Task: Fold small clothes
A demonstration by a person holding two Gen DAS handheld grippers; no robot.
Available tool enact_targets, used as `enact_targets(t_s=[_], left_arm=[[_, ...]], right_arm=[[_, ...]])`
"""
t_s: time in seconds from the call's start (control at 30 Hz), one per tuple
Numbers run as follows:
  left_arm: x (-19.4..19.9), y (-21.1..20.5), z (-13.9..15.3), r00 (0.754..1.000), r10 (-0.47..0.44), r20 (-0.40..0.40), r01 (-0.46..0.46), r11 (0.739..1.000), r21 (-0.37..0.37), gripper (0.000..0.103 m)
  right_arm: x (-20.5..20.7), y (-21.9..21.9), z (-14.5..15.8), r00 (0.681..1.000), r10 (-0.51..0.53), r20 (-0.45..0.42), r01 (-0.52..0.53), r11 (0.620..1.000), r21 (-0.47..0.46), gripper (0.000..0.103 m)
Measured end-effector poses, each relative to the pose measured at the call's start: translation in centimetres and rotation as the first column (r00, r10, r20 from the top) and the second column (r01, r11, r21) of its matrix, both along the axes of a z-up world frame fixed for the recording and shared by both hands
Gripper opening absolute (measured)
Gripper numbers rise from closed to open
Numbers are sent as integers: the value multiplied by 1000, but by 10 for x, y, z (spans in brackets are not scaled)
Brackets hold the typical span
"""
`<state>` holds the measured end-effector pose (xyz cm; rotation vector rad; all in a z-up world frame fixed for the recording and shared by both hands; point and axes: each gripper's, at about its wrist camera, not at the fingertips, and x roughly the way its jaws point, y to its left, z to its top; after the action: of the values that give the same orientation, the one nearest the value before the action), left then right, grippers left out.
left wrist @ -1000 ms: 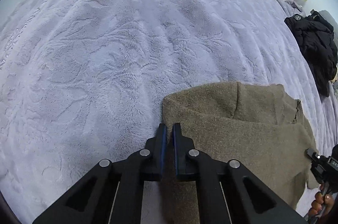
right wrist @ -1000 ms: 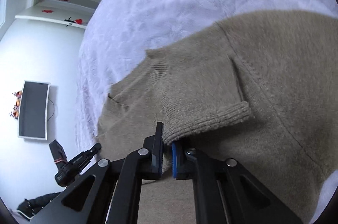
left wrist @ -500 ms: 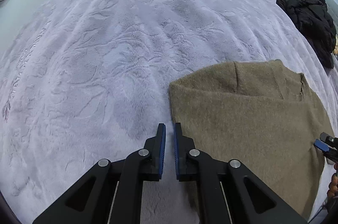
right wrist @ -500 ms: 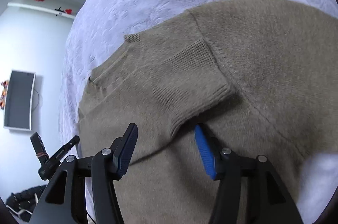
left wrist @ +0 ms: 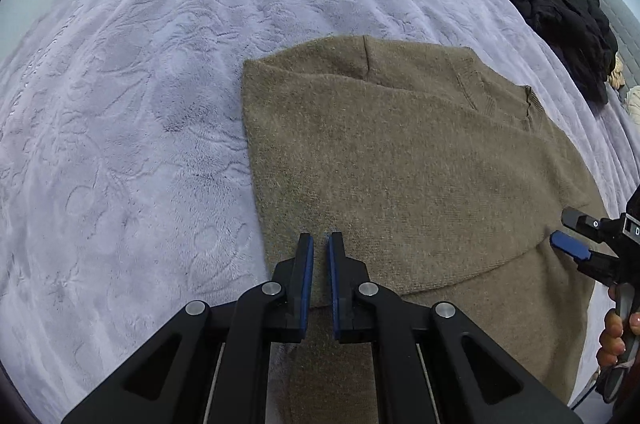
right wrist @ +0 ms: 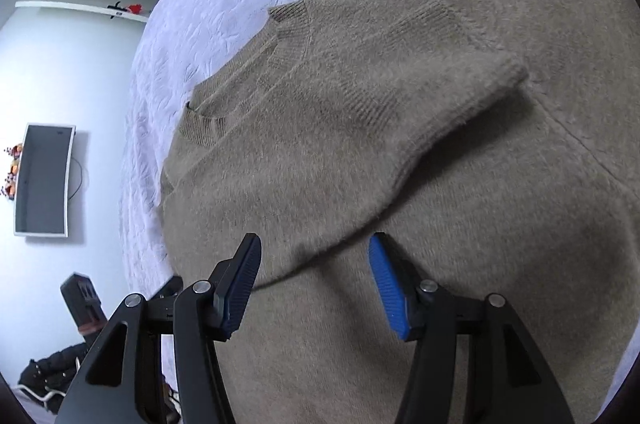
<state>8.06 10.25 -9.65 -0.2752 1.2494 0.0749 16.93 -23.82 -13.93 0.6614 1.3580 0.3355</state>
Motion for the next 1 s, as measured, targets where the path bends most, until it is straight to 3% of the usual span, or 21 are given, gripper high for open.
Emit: enact_targets(t_s=[0.23, 0.27, 0.3, 0.33, 0.47, 0.57, 0.63, 0.77, 0.9, 1.0], left_arm=[[6, -1, 1, 1000, 11, 5, -11, 1000, -11, 8], [8, -2, -2, 1000, 14, -2, -14, 1000, -5, 8], [7, -1, -3, 1000, 20, -6, -20, 1000, 0, 8], [7, -2, -3, 1000, 26, -3, -26, 1000, 1, 8], [4, -3, -3, 1000, 29, 6, -29, 999, 21, 8], [3, -3, -5, 999, 37, -4, -37, 999, 27, 8], [3, -2, -4, 999, 50, -7, -50, 999, 19, 8], [2, -2, 0, 998, 62, -6, -62, 998, 16, 8], [-4, -2, 3, 998, 65, -14, -65, 998, 22, 8], [-9, -3, 4, 997, 71, -39, -71, 997, 10, 8]], right_arm=[[12, -36, 5, 981, -195, 7, 196, 980, -25, 60], [15, -46, 1, 970, -244, -13, 244, 970, 2, 50], [18, -51, 0, 964, -266, -21, 266, 964, 16, 18], [22, -55, 1, 961, -274, -21, 275, 961, 26, 8], [24, -45, 20, 984, -156, 86, 158, 987, -23, 8], [19, -50, 2, 988, -155, 27, 157, 981, -117, 9], [12, -57, -11, 983, -184, -12, 181, 974, -133, 12], [9, -50, 0, 991, -135, 9, 134, 972, -194, 25], [0, -40, 15, 998, -61, 20, 64, 974, -217, 53], [-14, -32, 23, 1000, -9, 20, 13, 975, -223, 53]])
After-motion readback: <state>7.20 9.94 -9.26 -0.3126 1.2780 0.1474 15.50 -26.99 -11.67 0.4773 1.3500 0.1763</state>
